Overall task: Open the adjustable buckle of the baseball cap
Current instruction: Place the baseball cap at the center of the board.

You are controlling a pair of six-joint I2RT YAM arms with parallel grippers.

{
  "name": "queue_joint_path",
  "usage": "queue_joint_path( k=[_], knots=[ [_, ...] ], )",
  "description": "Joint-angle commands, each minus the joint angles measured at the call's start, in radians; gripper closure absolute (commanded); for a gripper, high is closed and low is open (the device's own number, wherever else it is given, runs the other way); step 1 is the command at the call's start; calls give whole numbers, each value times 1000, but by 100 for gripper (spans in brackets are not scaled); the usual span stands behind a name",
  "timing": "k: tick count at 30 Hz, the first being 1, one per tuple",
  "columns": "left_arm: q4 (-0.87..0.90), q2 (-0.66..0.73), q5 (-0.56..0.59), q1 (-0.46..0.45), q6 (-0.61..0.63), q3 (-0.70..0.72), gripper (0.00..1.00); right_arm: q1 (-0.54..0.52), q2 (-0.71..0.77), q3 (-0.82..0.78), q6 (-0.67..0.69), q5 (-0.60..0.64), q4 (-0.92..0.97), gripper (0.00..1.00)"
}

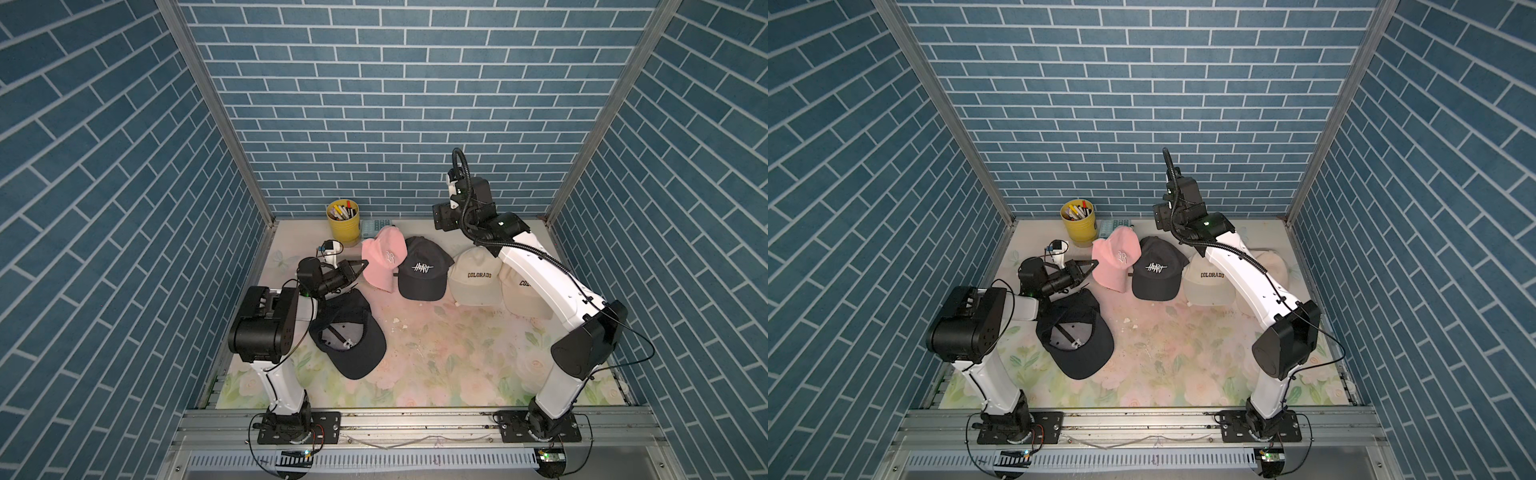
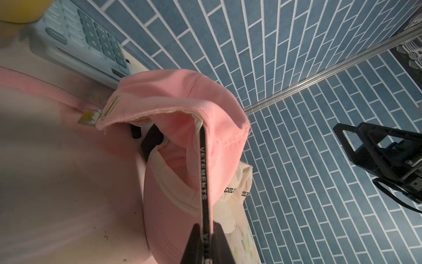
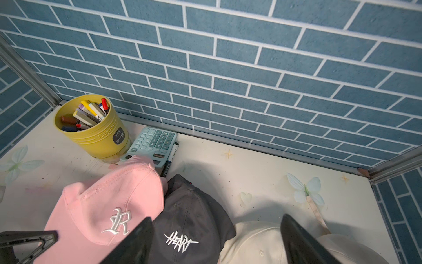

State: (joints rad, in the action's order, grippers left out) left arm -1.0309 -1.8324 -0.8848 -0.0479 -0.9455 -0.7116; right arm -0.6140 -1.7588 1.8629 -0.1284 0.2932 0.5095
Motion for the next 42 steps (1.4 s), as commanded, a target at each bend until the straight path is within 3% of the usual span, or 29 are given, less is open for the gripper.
queue_joint_path(
  k=[1, 6, 8, 14, 16, 18, 24, 30, 34, 42],
  knots=[
    [47, -46, 7, 23, 25, -20, 92, 3, 25, -2, 30, -22, -27, 14],
    [241, -61, 52, 46, 133, -69, 82, 3, 25, -2, 29, -21, -27, 14],
    [392, -53, 98, 48, 222, -108, 69, 3, 25, -5, 30, -18, -26, 13],
    [842, 28, 429, 48, 437, -222, 53, 4, 14, -4, 29, -30, -16, 13],
    [924, 58, 531, 48, 483, -240, 44, 5, 9, -7, 34, -54, -5, 13],
    [959, 98, 610, 48, 497, -241, 29, 5, 9, -25, 51, -114, 6, 14],
    [1022, 255, 758, 47, 534, -229, 26, -2, -1, -122, 47, -437, 76, 19],
    [1181, 448, 776, 15, 624, -206, 26, -99, -139, -142, 58, -656, 170, 25],
    [1374, 527, 878, -85, 663, -206, 26, -125, -200, -194, -35, -726, 73, 31],
    [1588, 615, 993, -283, 583, -190, 29, -125, -190, -268, -40, -646, 55, 31]
  ],
)
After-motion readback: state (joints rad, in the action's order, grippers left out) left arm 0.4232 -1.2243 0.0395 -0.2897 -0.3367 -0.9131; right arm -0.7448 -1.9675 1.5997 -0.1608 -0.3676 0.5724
